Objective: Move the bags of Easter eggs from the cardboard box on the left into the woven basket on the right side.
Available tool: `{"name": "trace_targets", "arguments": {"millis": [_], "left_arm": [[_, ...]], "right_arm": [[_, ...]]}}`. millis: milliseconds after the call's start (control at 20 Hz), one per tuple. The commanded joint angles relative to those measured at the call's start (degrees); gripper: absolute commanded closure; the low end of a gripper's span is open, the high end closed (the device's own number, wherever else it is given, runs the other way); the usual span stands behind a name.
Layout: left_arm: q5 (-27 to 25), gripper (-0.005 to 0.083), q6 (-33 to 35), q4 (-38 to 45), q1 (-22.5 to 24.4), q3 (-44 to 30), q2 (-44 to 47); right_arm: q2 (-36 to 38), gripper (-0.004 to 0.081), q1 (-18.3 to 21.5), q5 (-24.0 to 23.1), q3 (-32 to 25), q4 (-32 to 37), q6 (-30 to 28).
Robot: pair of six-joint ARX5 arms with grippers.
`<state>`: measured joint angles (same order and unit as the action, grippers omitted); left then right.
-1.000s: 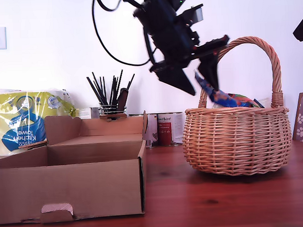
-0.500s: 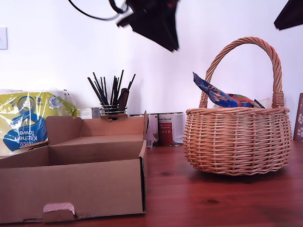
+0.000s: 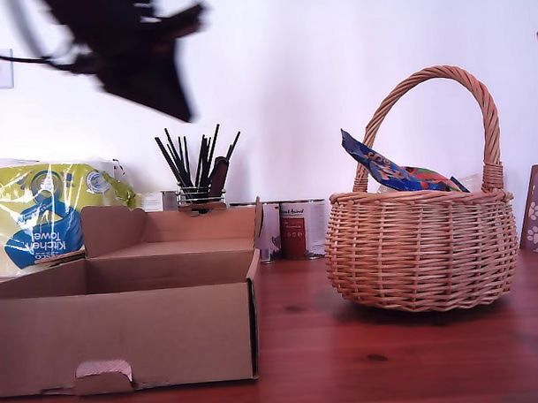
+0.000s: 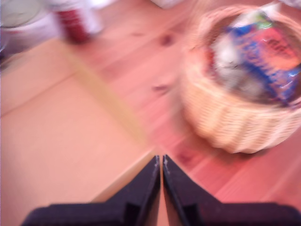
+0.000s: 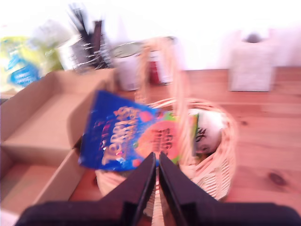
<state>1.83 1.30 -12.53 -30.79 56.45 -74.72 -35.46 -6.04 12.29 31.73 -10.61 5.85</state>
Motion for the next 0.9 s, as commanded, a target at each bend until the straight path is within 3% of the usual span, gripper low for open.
{"name": "trace_targets", "arguments": {"millis": [0, 250, 400, 650, 850], "left_arm": [[0.02, 0.0798, 0.11, 4.07, 2.29, -6.05, 6.38], [0.63, 0.0798, 0.00, 9.16, 10.54, -23.93, 27.47], [0.72, 0.0798, -2.75, 8.35, 11.87, -30.34, 39.95], [0.68, 0.0798, -3.43, 1.16, 11.87, -31.54, 53.75], [0.70, 0.0798, -3.48, -1.20, 11.87, -31.54, 56.39]], "right_arm": [[0.63, 0.0782, 0.52, 1.31, -0.96, 1.99, 0.15], [2.67, 0.0782, 0.81, 2.84, -3.72, 3.67, -0.42], [5.11, 0.0782, 0.74, 4.52, -3.76, 1.53, -1.79], [11.91, 0.0782, 0.48, 4.76, -3.76, -4.59, -4.48], [16.87, 0.0782, 0.37, 4.70, -3.76, -10.67, -4.83]]}}
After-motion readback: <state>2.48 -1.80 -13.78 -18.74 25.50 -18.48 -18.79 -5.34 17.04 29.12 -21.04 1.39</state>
